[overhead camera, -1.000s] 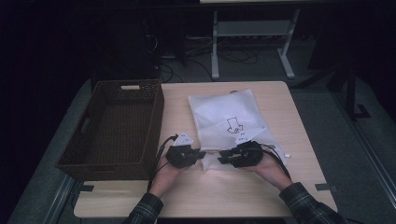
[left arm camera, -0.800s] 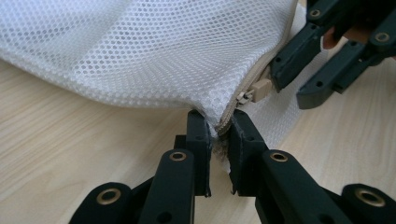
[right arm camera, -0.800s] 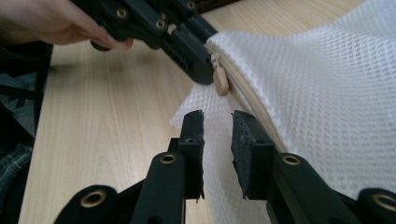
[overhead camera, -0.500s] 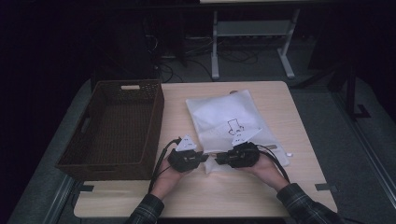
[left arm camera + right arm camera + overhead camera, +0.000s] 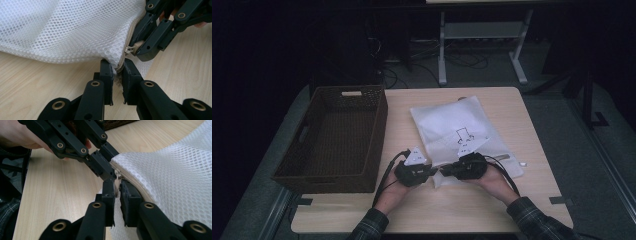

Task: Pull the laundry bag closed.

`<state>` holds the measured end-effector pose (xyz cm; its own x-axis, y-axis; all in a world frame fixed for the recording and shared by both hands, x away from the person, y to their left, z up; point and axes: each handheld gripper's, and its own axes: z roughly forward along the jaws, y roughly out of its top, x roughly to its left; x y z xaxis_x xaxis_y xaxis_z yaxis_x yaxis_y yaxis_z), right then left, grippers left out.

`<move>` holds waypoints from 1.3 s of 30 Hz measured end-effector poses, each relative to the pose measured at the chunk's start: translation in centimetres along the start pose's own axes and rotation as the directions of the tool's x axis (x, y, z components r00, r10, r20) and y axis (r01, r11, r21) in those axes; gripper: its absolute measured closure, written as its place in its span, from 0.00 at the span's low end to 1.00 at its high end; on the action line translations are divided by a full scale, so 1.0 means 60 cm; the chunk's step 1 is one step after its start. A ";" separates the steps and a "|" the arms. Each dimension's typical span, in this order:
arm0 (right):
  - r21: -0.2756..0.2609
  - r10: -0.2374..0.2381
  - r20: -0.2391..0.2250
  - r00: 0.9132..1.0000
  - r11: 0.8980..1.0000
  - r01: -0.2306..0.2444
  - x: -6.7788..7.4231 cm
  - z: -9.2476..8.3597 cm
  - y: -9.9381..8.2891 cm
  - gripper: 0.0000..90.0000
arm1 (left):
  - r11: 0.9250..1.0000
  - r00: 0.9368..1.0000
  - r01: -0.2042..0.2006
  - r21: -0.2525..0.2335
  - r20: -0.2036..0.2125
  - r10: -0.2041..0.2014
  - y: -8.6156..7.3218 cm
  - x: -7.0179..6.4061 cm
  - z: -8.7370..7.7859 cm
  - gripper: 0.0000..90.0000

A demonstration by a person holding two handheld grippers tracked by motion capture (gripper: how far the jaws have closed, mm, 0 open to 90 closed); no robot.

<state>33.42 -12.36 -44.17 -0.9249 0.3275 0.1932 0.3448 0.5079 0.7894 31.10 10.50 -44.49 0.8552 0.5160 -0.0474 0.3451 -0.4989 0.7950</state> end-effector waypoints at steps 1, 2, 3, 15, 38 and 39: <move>0.002 -0.003 0.000 1.000 1.000 0.003 0.001 0.001 0.000 0.92 | 1.000 1.000 -0.001 0.001 -0.001 0.001 0.000 0.000 0.000 0.90; 0.003 -0.006 0.002 1.000 1.000 0.006 0.001 0.001 0.000 0.93 | 1.000 1.000 -0.003 0.003 -0.001 0.003 0.000 0.000 0.000 0.90; 0.003 -0.005 0.006 1.000 1.000 0.005 0.001 0.002 0.001 0.94 | 1.000 1.000 -0.003 0.002 -0.001 0.003 0.000 0.000 0.000 0.90; 0.012 -0.011 0.052 0.999 1.000 0.011 0.002 0.002 0.003 0.96 | 1.000 1.000 0.013 0.001 -0.004 -0.013 0.002 0.003 -0.002 0.90; 0.013 0.016 0.127 0.992 1.000 -0.017 -0.013 -0.012 -0.002 0.96 | 0.996 0.994 0.092 -0.007 -0.051 -0.092 -0.004 0.027 -0.017 0.91; 0.015 0.016 0.132 0.991 1.000 -0.018 -0.013 -0.013 -0.002 0.96 | 0.996 0.994 0.094 -0.008 -0.055 -0.094 -0.004 0.028 -0.017 0.91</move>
<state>34.00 -13.28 -43.96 -0.8899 0.4379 0.1273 0.3639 0.5136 0.7770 32.06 12.19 -44.13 0.7962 0.5984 -0.0887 0.4210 -0.4428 0.7916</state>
